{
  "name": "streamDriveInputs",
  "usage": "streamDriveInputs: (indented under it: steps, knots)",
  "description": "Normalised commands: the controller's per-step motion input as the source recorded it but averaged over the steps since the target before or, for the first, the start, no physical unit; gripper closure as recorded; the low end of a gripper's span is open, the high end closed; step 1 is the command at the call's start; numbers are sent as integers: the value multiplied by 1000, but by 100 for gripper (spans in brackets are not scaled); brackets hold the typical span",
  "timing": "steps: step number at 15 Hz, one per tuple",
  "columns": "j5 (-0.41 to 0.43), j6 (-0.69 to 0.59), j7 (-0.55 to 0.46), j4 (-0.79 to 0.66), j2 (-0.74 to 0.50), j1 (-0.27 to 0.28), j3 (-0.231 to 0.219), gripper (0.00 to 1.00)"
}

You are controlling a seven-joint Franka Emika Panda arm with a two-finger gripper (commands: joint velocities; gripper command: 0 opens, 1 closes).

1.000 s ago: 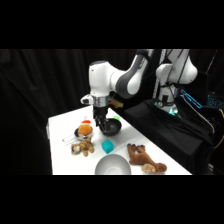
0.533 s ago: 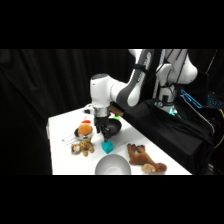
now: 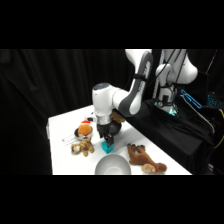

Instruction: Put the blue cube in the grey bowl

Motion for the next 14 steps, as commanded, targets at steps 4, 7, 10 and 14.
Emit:
streamDriveInputs:
  steps: [4, 7, 10, 14]
  knots:
    - [-68, 202, 107, 71, 133, 15, 4, 0]
    - [-69, 194, 106, 74, 141, 26, -2, 0]
    - [-66, 183, 86, 75, 131, 25, 9, 0]
    - [-70, 159, 86, 69, 92, 27, 0, 43]
